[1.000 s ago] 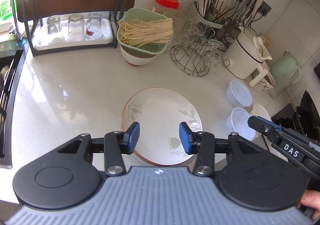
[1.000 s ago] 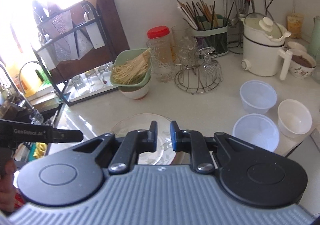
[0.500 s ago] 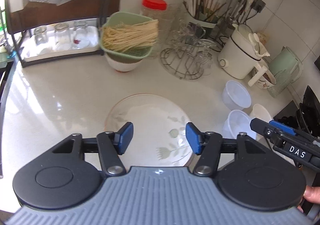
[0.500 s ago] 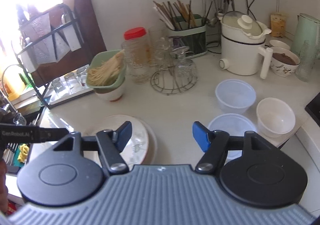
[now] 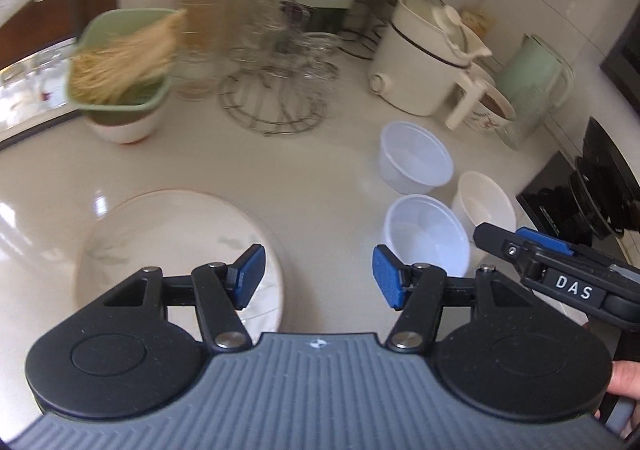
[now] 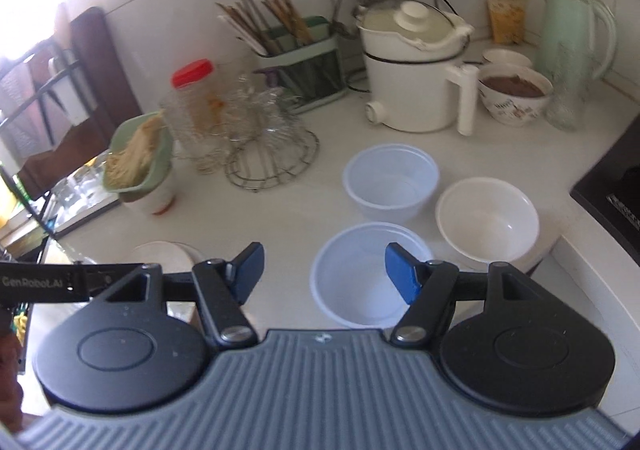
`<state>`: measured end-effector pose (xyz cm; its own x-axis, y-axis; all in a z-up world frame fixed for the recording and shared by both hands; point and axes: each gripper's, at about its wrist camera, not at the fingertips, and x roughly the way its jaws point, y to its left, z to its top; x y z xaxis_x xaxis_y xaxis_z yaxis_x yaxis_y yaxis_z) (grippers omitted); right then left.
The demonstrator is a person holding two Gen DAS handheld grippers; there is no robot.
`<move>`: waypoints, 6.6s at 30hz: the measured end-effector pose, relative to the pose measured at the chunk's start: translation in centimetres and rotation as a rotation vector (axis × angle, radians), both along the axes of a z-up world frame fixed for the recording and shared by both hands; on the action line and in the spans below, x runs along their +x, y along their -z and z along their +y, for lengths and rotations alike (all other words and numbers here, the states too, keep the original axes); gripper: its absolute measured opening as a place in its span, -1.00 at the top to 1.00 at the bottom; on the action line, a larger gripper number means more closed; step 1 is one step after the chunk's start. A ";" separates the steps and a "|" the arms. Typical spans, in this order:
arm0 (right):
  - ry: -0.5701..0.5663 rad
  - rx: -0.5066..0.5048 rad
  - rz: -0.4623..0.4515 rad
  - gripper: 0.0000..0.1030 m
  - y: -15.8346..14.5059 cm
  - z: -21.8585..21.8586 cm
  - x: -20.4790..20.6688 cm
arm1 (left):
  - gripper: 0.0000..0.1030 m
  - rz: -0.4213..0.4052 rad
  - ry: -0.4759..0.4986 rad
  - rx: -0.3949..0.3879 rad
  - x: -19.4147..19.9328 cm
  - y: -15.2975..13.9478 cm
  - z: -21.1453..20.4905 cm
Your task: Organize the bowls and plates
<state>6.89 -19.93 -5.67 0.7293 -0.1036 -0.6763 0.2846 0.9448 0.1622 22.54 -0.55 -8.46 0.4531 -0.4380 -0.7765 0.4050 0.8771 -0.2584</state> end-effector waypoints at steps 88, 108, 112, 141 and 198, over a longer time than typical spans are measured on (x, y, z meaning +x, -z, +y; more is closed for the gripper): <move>-0.177 0.148 0.168 0.29 6.7 -3.3 10.7 | 0.34 0.064 -0.046 0.039 7.7 2.4 -4.4; -0.055 0.095 -0.035 0.29 -3.0 -4.4 4.3 | 0.34 -0.130 0.016 0.022 3.7 -6.9 -6.5; -0.056 0.084 -0.052 0.29 -4.0 -4.0 3.1 | 0.34 -0.110 0.023 0.024 3.5 -7.2 -6.3; 0.073 0.050 -0.014 0.29 -3.8 -7.2 -0.4 | 0.34 0.008 0.142 -0.012 3.3 -4.5 -11.6; 0.120 0.107 0.210 0.33 6.5 -14.8 15.2 | 0.14 0.315 0.226 0.138 21.2 8.4 -21.8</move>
<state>22.04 -34.73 -12.16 0.5588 -0.1003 -0.8232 0.4311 0.8831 0.1850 43.76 -22.38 -16.86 0.0884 -0.3815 -0.9201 0.5110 0.8103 -0.2869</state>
